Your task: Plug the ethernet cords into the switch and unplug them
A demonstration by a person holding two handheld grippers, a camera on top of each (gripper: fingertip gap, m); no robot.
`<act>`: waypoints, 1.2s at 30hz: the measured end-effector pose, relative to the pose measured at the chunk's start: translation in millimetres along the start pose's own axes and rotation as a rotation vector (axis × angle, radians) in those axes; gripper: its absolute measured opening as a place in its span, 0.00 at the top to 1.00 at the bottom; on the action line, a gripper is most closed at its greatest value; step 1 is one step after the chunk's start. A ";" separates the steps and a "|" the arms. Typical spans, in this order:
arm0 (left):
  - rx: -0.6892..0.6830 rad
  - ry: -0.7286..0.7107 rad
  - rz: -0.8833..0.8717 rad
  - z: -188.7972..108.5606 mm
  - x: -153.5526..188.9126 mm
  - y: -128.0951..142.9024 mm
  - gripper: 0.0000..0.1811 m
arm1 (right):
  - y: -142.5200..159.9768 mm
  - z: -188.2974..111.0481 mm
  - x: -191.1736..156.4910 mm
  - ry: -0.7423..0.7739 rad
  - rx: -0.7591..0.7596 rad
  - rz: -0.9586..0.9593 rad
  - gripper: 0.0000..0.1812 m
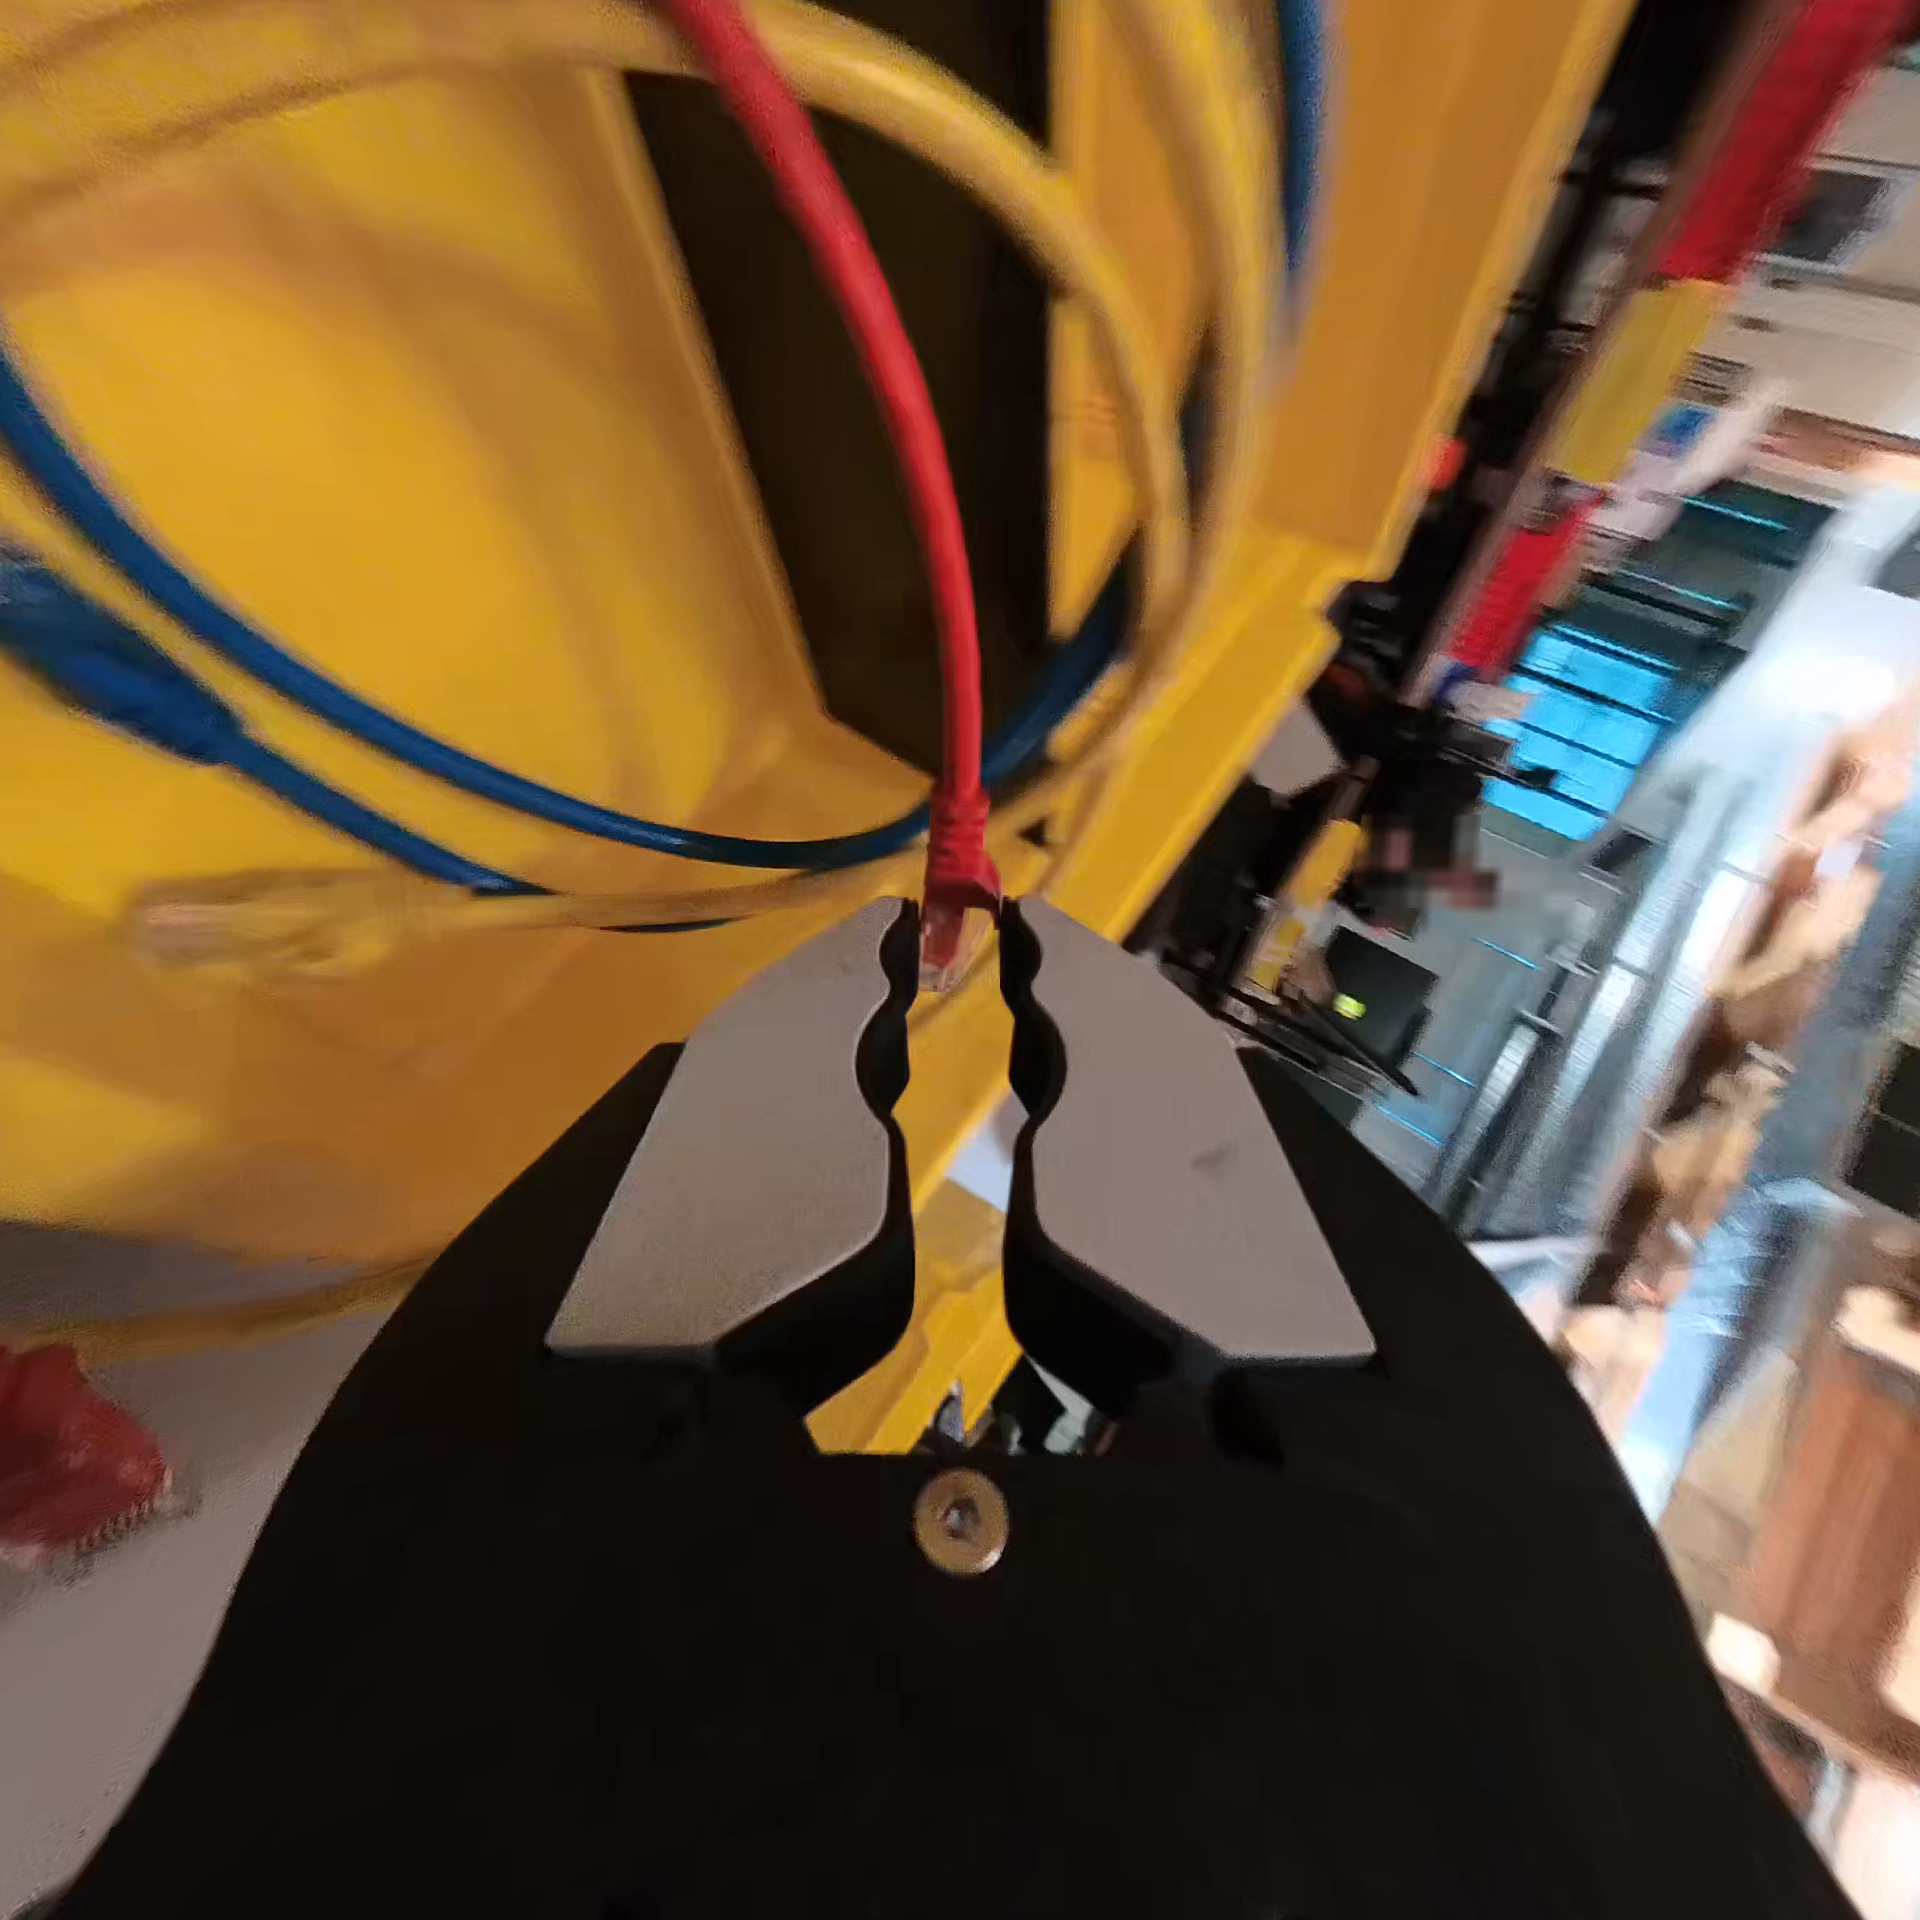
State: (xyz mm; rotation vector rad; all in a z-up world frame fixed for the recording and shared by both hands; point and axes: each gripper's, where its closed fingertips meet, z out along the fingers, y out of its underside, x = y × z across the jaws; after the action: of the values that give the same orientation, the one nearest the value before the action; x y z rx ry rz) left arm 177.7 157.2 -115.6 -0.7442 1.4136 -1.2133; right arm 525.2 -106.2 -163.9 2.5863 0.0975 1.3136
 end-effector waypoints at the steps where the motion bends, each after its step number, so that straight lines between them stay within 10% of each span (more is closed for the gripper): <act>1: 0.001 0.001 -0.001 0.0 0.0 -0.2 0.66 | -0.8 1.5 -6.1 -0.040 0.002 -0.008 0.91; 13: -0.013 0.017 -0.012 0.4 1.5 2.7 0.66 | -5.9 -40.4 30.6 -0.139 0.156 0.201 0.53; 16: -0.012 0.034 -0.030 0.8 3.2 3.1 0.66 | -27.7 -88.4 31.1 -0.286 0.340 0.385 0.50; 19: 0.012 0.087 -0.053 1.2 10.6 -0.6 0.66 | -86.0 -183.1 -13.4 -0.754 0.697 0.550 0.47; 23: 0.100 0.206 -0.066 -2.5 28.3 -14.5 0.66 | -133.2 -333.6 -83.5 -1.542 1.094 0.545 0.59; 27: 0.157 0.318 -0.006 -8.4 48.2 -22.5 0.66 | -154.8 -381.2 -137.4 -1.907 1.042 0.551 0.47; 36: 0.108 0.362 0.177 -6.9 68.4 -12.2 0.66 | -173.5 -394.1 -177.5 -1.853 1.037 0.442 0.85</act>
State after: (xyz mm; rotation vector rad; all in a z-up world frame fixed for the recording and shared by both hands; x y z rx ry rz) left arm 153.4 92.6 -126.6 -0.3246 1.6534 -1.3166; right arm 111.7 103.9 -121.7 3.4106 -0.1850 -1.8986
